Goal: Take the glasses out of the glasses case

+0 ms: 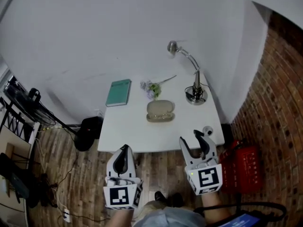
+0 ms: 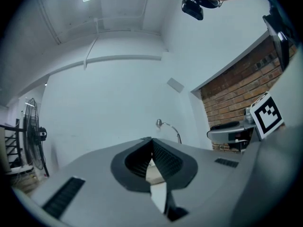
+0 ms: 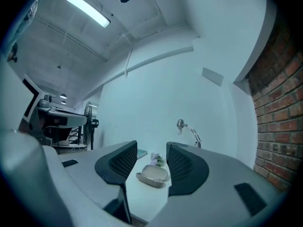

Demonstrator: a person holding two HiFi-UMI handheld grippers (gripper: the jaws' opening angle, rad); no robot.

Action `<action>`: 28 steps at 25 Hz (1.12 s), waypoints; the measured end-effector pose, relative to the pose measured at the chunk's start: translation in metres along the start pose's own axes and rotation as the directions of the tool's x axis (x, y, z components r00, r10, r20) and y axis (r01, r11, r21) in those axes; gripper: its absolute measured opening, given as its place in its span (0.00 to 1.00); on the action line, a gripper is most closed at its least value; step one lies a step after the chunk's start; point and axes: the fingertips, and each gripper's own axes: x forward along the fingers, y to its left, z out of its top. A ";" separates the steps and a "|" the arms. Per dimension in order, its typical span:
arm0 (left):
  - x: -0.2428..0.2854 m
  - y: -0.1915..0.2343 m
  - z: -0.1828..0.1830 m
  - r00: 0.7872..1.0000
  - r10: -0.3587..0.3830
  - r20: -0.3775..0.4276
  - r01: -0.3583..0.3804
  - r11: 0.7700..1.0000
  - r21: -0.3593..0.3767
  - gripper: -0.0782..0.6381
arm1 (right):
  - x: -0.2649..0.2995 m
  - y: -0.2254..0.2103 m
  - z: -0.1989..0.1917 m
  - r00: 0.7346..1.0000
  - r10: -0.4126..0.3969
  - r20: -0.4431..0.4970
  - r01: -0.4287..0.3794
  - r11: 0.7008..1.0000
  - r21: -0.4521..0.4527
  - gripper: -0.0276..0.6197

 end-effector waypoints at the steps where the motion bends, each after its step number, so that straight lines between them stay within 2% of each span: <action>1: 0.003 0.003 0.001 1.000 0.014 -0.015 -0.014 1.000 0.000 0.12 | 0.005 -0.001 0.001 1.000 0.005 0.004 -0.005 1.000 -0.002 0.36; 4: 0.012 0.011 -0.001 0.997 0.041 -0.068 -0.041 0.999 -0.002 0.12 | 0.021 -0.004 0.001 1.000 0.018 0.000 -0.018 1.000 -0.009 0.36; 8: 0.028 0.024 -0.003 0.998 0.053 -0.025 -0.054 0.998 -0.019 0.12 | 0.040 -0.005 -0.002 0.999 0.033 -0.004 -0.033 0.999 -0.021 0.36; 11: 0.045 0.034 -0.010 0.997 0.058 -0.056 -0.060 0.997 -0.042 0.12 | 0.058 -0.005 -0.008 0.999 0.040 -0.023 -0.040 0.999 -0.029 0.36; 15: 0.077 0.051 -0.032 1.000 0.025 -0.013 -0.025 0.998 -0.050 0.12 | 0.092 -0.008 -0.019 0.998 0.042 -0.056 -0.044 0.998 -0.036 0.36; 19: 0.116 0.073 -0.044 1.000 0.010 -0.017 -0.011 0.998 -0.069 0.12 | 0.134 -0.008 -0.026 0.995 0.050 -0.083 -0.053 0.998 -0.040 0.36; 28: 0.202 0.128 -0.034 1.000 -0.007 0.006 0.007 0.997 -0.079 0.12 | 0.227 -0.009 -0.015 0.997 0.044 -0.070 -0.048 0.997 -0.065 0.36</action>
